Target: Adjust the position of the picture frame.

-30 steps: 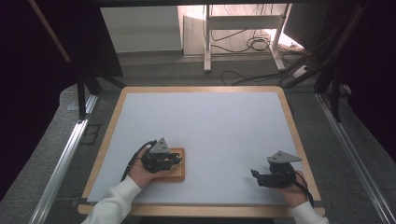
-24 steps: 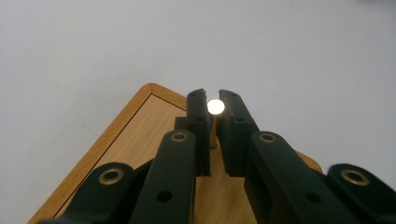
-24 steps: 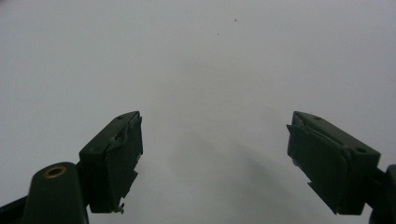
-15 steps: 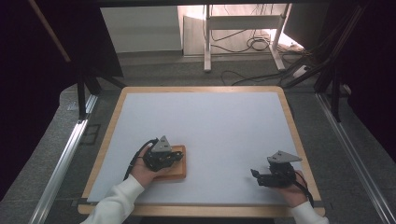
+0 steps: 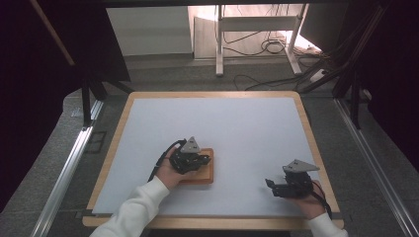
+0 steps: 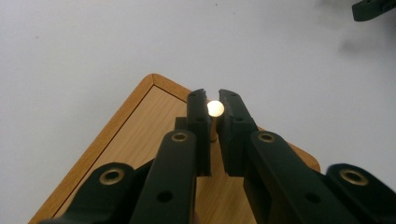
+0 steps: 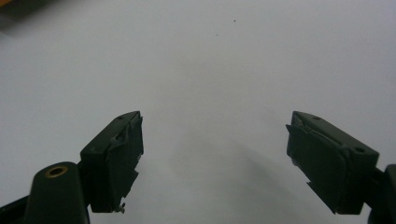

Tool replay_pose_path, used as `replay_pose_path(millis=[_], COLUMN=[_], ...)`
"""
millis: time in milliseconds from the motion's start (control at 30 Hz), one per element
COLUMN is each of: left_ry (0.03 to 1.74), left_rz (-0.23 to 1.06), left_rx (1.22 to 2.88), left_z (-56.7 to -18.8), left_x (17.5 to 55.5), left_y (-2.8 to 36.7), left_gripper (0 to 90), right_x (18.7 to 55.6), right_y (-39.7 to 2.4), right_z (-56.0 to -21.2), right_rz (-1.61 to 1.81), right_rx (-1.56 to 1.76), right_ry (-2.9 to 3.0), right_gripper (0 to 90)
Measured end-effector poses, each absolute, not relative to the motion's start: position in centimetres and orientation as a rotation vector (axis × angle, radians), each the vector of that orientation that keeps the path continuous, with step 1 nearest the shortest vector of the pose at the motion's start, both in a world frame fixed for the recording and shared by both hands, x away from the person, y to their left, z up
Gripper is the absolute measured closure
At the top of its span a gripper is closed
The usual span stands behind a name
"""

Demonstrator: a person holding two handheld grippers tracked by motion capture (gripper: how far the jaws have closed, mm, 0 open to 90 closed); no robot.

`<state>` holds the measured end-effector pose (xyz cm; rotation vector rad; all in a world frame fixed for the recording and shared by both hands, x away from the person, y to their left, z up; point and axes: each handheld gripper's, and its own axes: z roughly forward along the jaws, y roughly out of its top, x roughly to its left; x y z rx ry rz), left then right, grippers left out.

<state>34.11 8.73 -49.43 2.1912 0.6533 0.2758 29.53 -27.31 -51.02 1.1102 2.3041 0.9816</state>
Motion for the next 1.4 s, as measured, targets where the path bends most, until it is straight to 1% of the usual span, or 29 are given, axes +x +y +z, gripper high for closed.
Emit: replay_pose_path(millis=[167, 400, 567, 600, 667, 700, 800, 867, 1000, 1067, 1167, 1200, 1233, 1267, 1333, 1400], left_ry=[0.651, 0.652, 0.625, 0.622, 0.618, 0.621, 0.665, 0.710, 0.798, 0.828, 0.871, 0.871, 0.876, 0.891, 0.890, 0.887], left_rz=[0.269, 0.268, 0.297, 0.309, 0.320, 0.332, 0.335, 0.326, 0.331, 0.332, 0.324, 0.324, 0.310, 0.303, 0.336, 0.352], left_rx=[2.223, 2.227, 2.239, 2.220, 2.213, 2.199, 2.156, 2.132, 2.110, 2.106, 2.126, 2.126, 2.133, 2.143, 2.179, 2.207], left_z=[-50.1, -50.5, -50.7, -50.7, -50.3, -50.0, -49.4, -49.2, -48.9, -49.2, -50.0, -50.0, -50.1, -50.5, -50.7, -50.9], left_x=[34.7, 34.6, 34.5, 34.4, 34.4, 34.2, 34.4, 34.8, 36.1, 36.9, 38.1, 38.1, 38.3, 39.0, 39.3, 39.6], left_y=[7.2, 6.9, 6.9, 7.0, 7.6, 8.3, 10.6, 12.4, 15.1, 15.9, 16.8, 16.8, 17.0, 17.2, 17.2, 17.2], left_gripper=[83.9, 83.9, 83.2, 81.0, 65.9, 60.9, 50.7, 48.3, 40.6, 40.5, 43.6, 51.9, 51.9, 65.2, 76.5, 85.5], right_x=[29.5, 29.6, 29.5, 29.5, 29.5, 29.5, 29.5, 29.5, 29.5, 29.5, 29.5, 29.5, 29.5, 29.5, 29.5, 29.5], right_y=[-27.3, -27.4, -27.3, -27.3, -27.3, -27.3, -27.4, -27.4, -27.3, -27.2, -27.1, -27.1, -27.1, -27.1, -27.2, -27.3], right_z=[-51.0, -51.1, -51.1, -51.1, -51.1, -51.1, -51.1, -51.0, -51.0, -51.0, -51.1, -51.1, -51.1, -51.2, -51.2, -51.2], right_rz=[0.982, 0.977, 0.976, 0.975, 0.972, 0.971, 0.977, 0.976, 0.972, 0.972, 0.967, 0.963, 0.963, 0.964, 0.963, 0.960], right_rx=[1.109, 1.106, 1.105, 1.104, 1.105, 1.104, 1.106, 1.107, 1.105, 1.109, 1.106, 1.107, 1.107, 1.110, 1.110, 1.110], right_ry=[2.305, 2.307, 2.306, 2.306, 2.307, 2.306, 2.302, 2.301, 2.300, 2.302, 2.306, 2.308, 2.308, 2.306, 2.307, 2.308], right_gripper=[18.6, 18.6, 18.6, 18.6, 18.5, 18.5, 18.6, 18.6, 18.6, 18.5, 18.6, 18.6, 18.6, 18.6, 18.6, 18.6])
